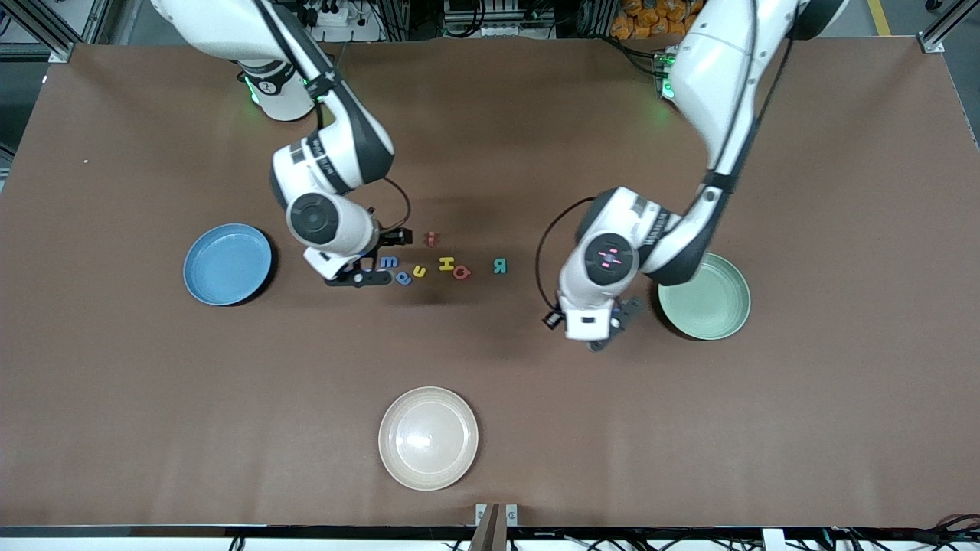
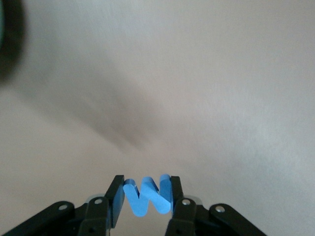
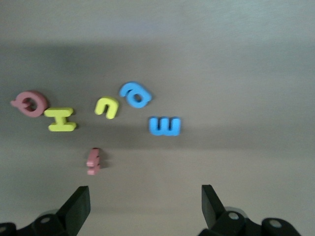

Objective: Sort upper and lower case letters into plates
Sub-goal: 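Drop the W on the green plate while the right gripper grasps pink letter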

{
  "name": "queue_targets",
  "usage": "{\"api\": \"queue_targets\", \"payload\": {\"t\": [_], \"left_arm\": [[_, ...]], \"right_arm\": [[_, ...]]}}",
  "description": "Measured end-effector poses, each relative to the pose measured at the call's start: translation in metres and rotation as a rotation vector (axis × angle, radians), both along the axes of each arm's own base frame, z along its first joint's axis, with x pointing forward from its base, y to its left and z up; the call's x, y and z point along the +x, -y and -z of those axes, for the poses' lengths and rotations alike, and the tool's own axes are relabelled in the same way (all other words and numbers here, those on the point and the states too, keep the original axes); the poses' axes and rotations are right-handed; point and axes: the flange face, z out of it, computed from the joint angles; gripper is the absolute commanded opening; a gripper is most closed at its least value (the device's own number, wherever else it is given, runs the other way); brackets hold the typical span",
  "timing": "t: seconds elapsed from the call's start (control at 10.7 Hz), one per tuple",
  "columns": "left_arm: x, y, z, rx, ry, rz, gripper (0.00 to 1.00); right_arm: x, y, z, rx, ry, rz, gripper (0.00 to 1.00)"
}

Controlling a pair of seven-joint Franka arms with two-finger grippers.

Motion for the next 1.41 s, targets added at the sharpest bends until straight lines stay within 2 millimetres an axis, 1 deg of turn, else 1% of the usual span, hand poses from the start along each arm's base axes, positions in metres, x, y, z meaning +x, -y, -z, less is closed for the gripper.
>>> {"api": "queue_targets", "payload": {"t": [0.09,0.28,0.37,0.47,0.56,0.66,0.75,0.84,0.94,1.03,1.12,1.31,1.41], "left_arm": [[0.013,-0.03,-0.009,-0.005,-0.013,0.059,0.0],[0.035,-0.092,-0.018,-0.032,-0.044,0.159,0.0],[0.04,-0.116,-0.02,-0.041,-0.059,0.204,0.0],[0.044,-0.135,-0.022,-0.049,-0.073,0.253,0.0],[0.047,-0.155,-0.022,-0.058,-0.083,0.301,0.0],[0.049,-0.176,-0.018,-0.068,-0.096,0.343,0.0],[0.045,-0.198,-0.009,-0.076,-0.121,0.375,0.0],[0.036,-0.213,0.006,-0.053,-0.153,0.405,0.0],[0.029,-0.227,0.019,-0.017,-0.17,0.42,0.0],[0.024,-0.238,0.028,-0.008,-0.174,0.439,0.0],[0.022,-0.247,0.034,-0.016,-0.176,0.465,0.0],[0.019,-0.276,0.045,-0.043,-0.167,0.493,0.0],[0.016,-0.286,0.051,-0.055,-0.163,0.495,0.0]], "right_arm": [[-0.005,-0.011,0.007,-0.002,0.014,0.003,1.0],[-0.016,-0.037,0.03,-0.002,0.046,0.004,1.0],[-0.023,-0.049,0.045,-0.004,0.061,0.01,1.0],[-0.028,-0.056,0.057,-0.009,0.063,0.008,1.0],[-0.032,-0.06,0.064,-0.013,0.059,0.001,0.97],[-0.035,-0.063,0.067,-0.015,0.056,-0.004,0.92],[-0.038,-0.067,0.067,-0.019,0.056,-0.001,0.84],[-0.039,-0.069,0.067,-0.019,0.059,0.004,0.79],[-0.04,-0.071,0.069,-0.02,0.063,0.013,0.78],[-0.04,-0.071,0.071,-0.021,0.064,0.015,0.76],[-0.039,-0.07,0.074,-0.022,0.065,0.016,0.74],[-0.039,-0.069,0.08,-0.024,0.067,0.017,0.62],[-0.039,-0.069,0.08,-0.024,0.069,0.017,0.59]]}}
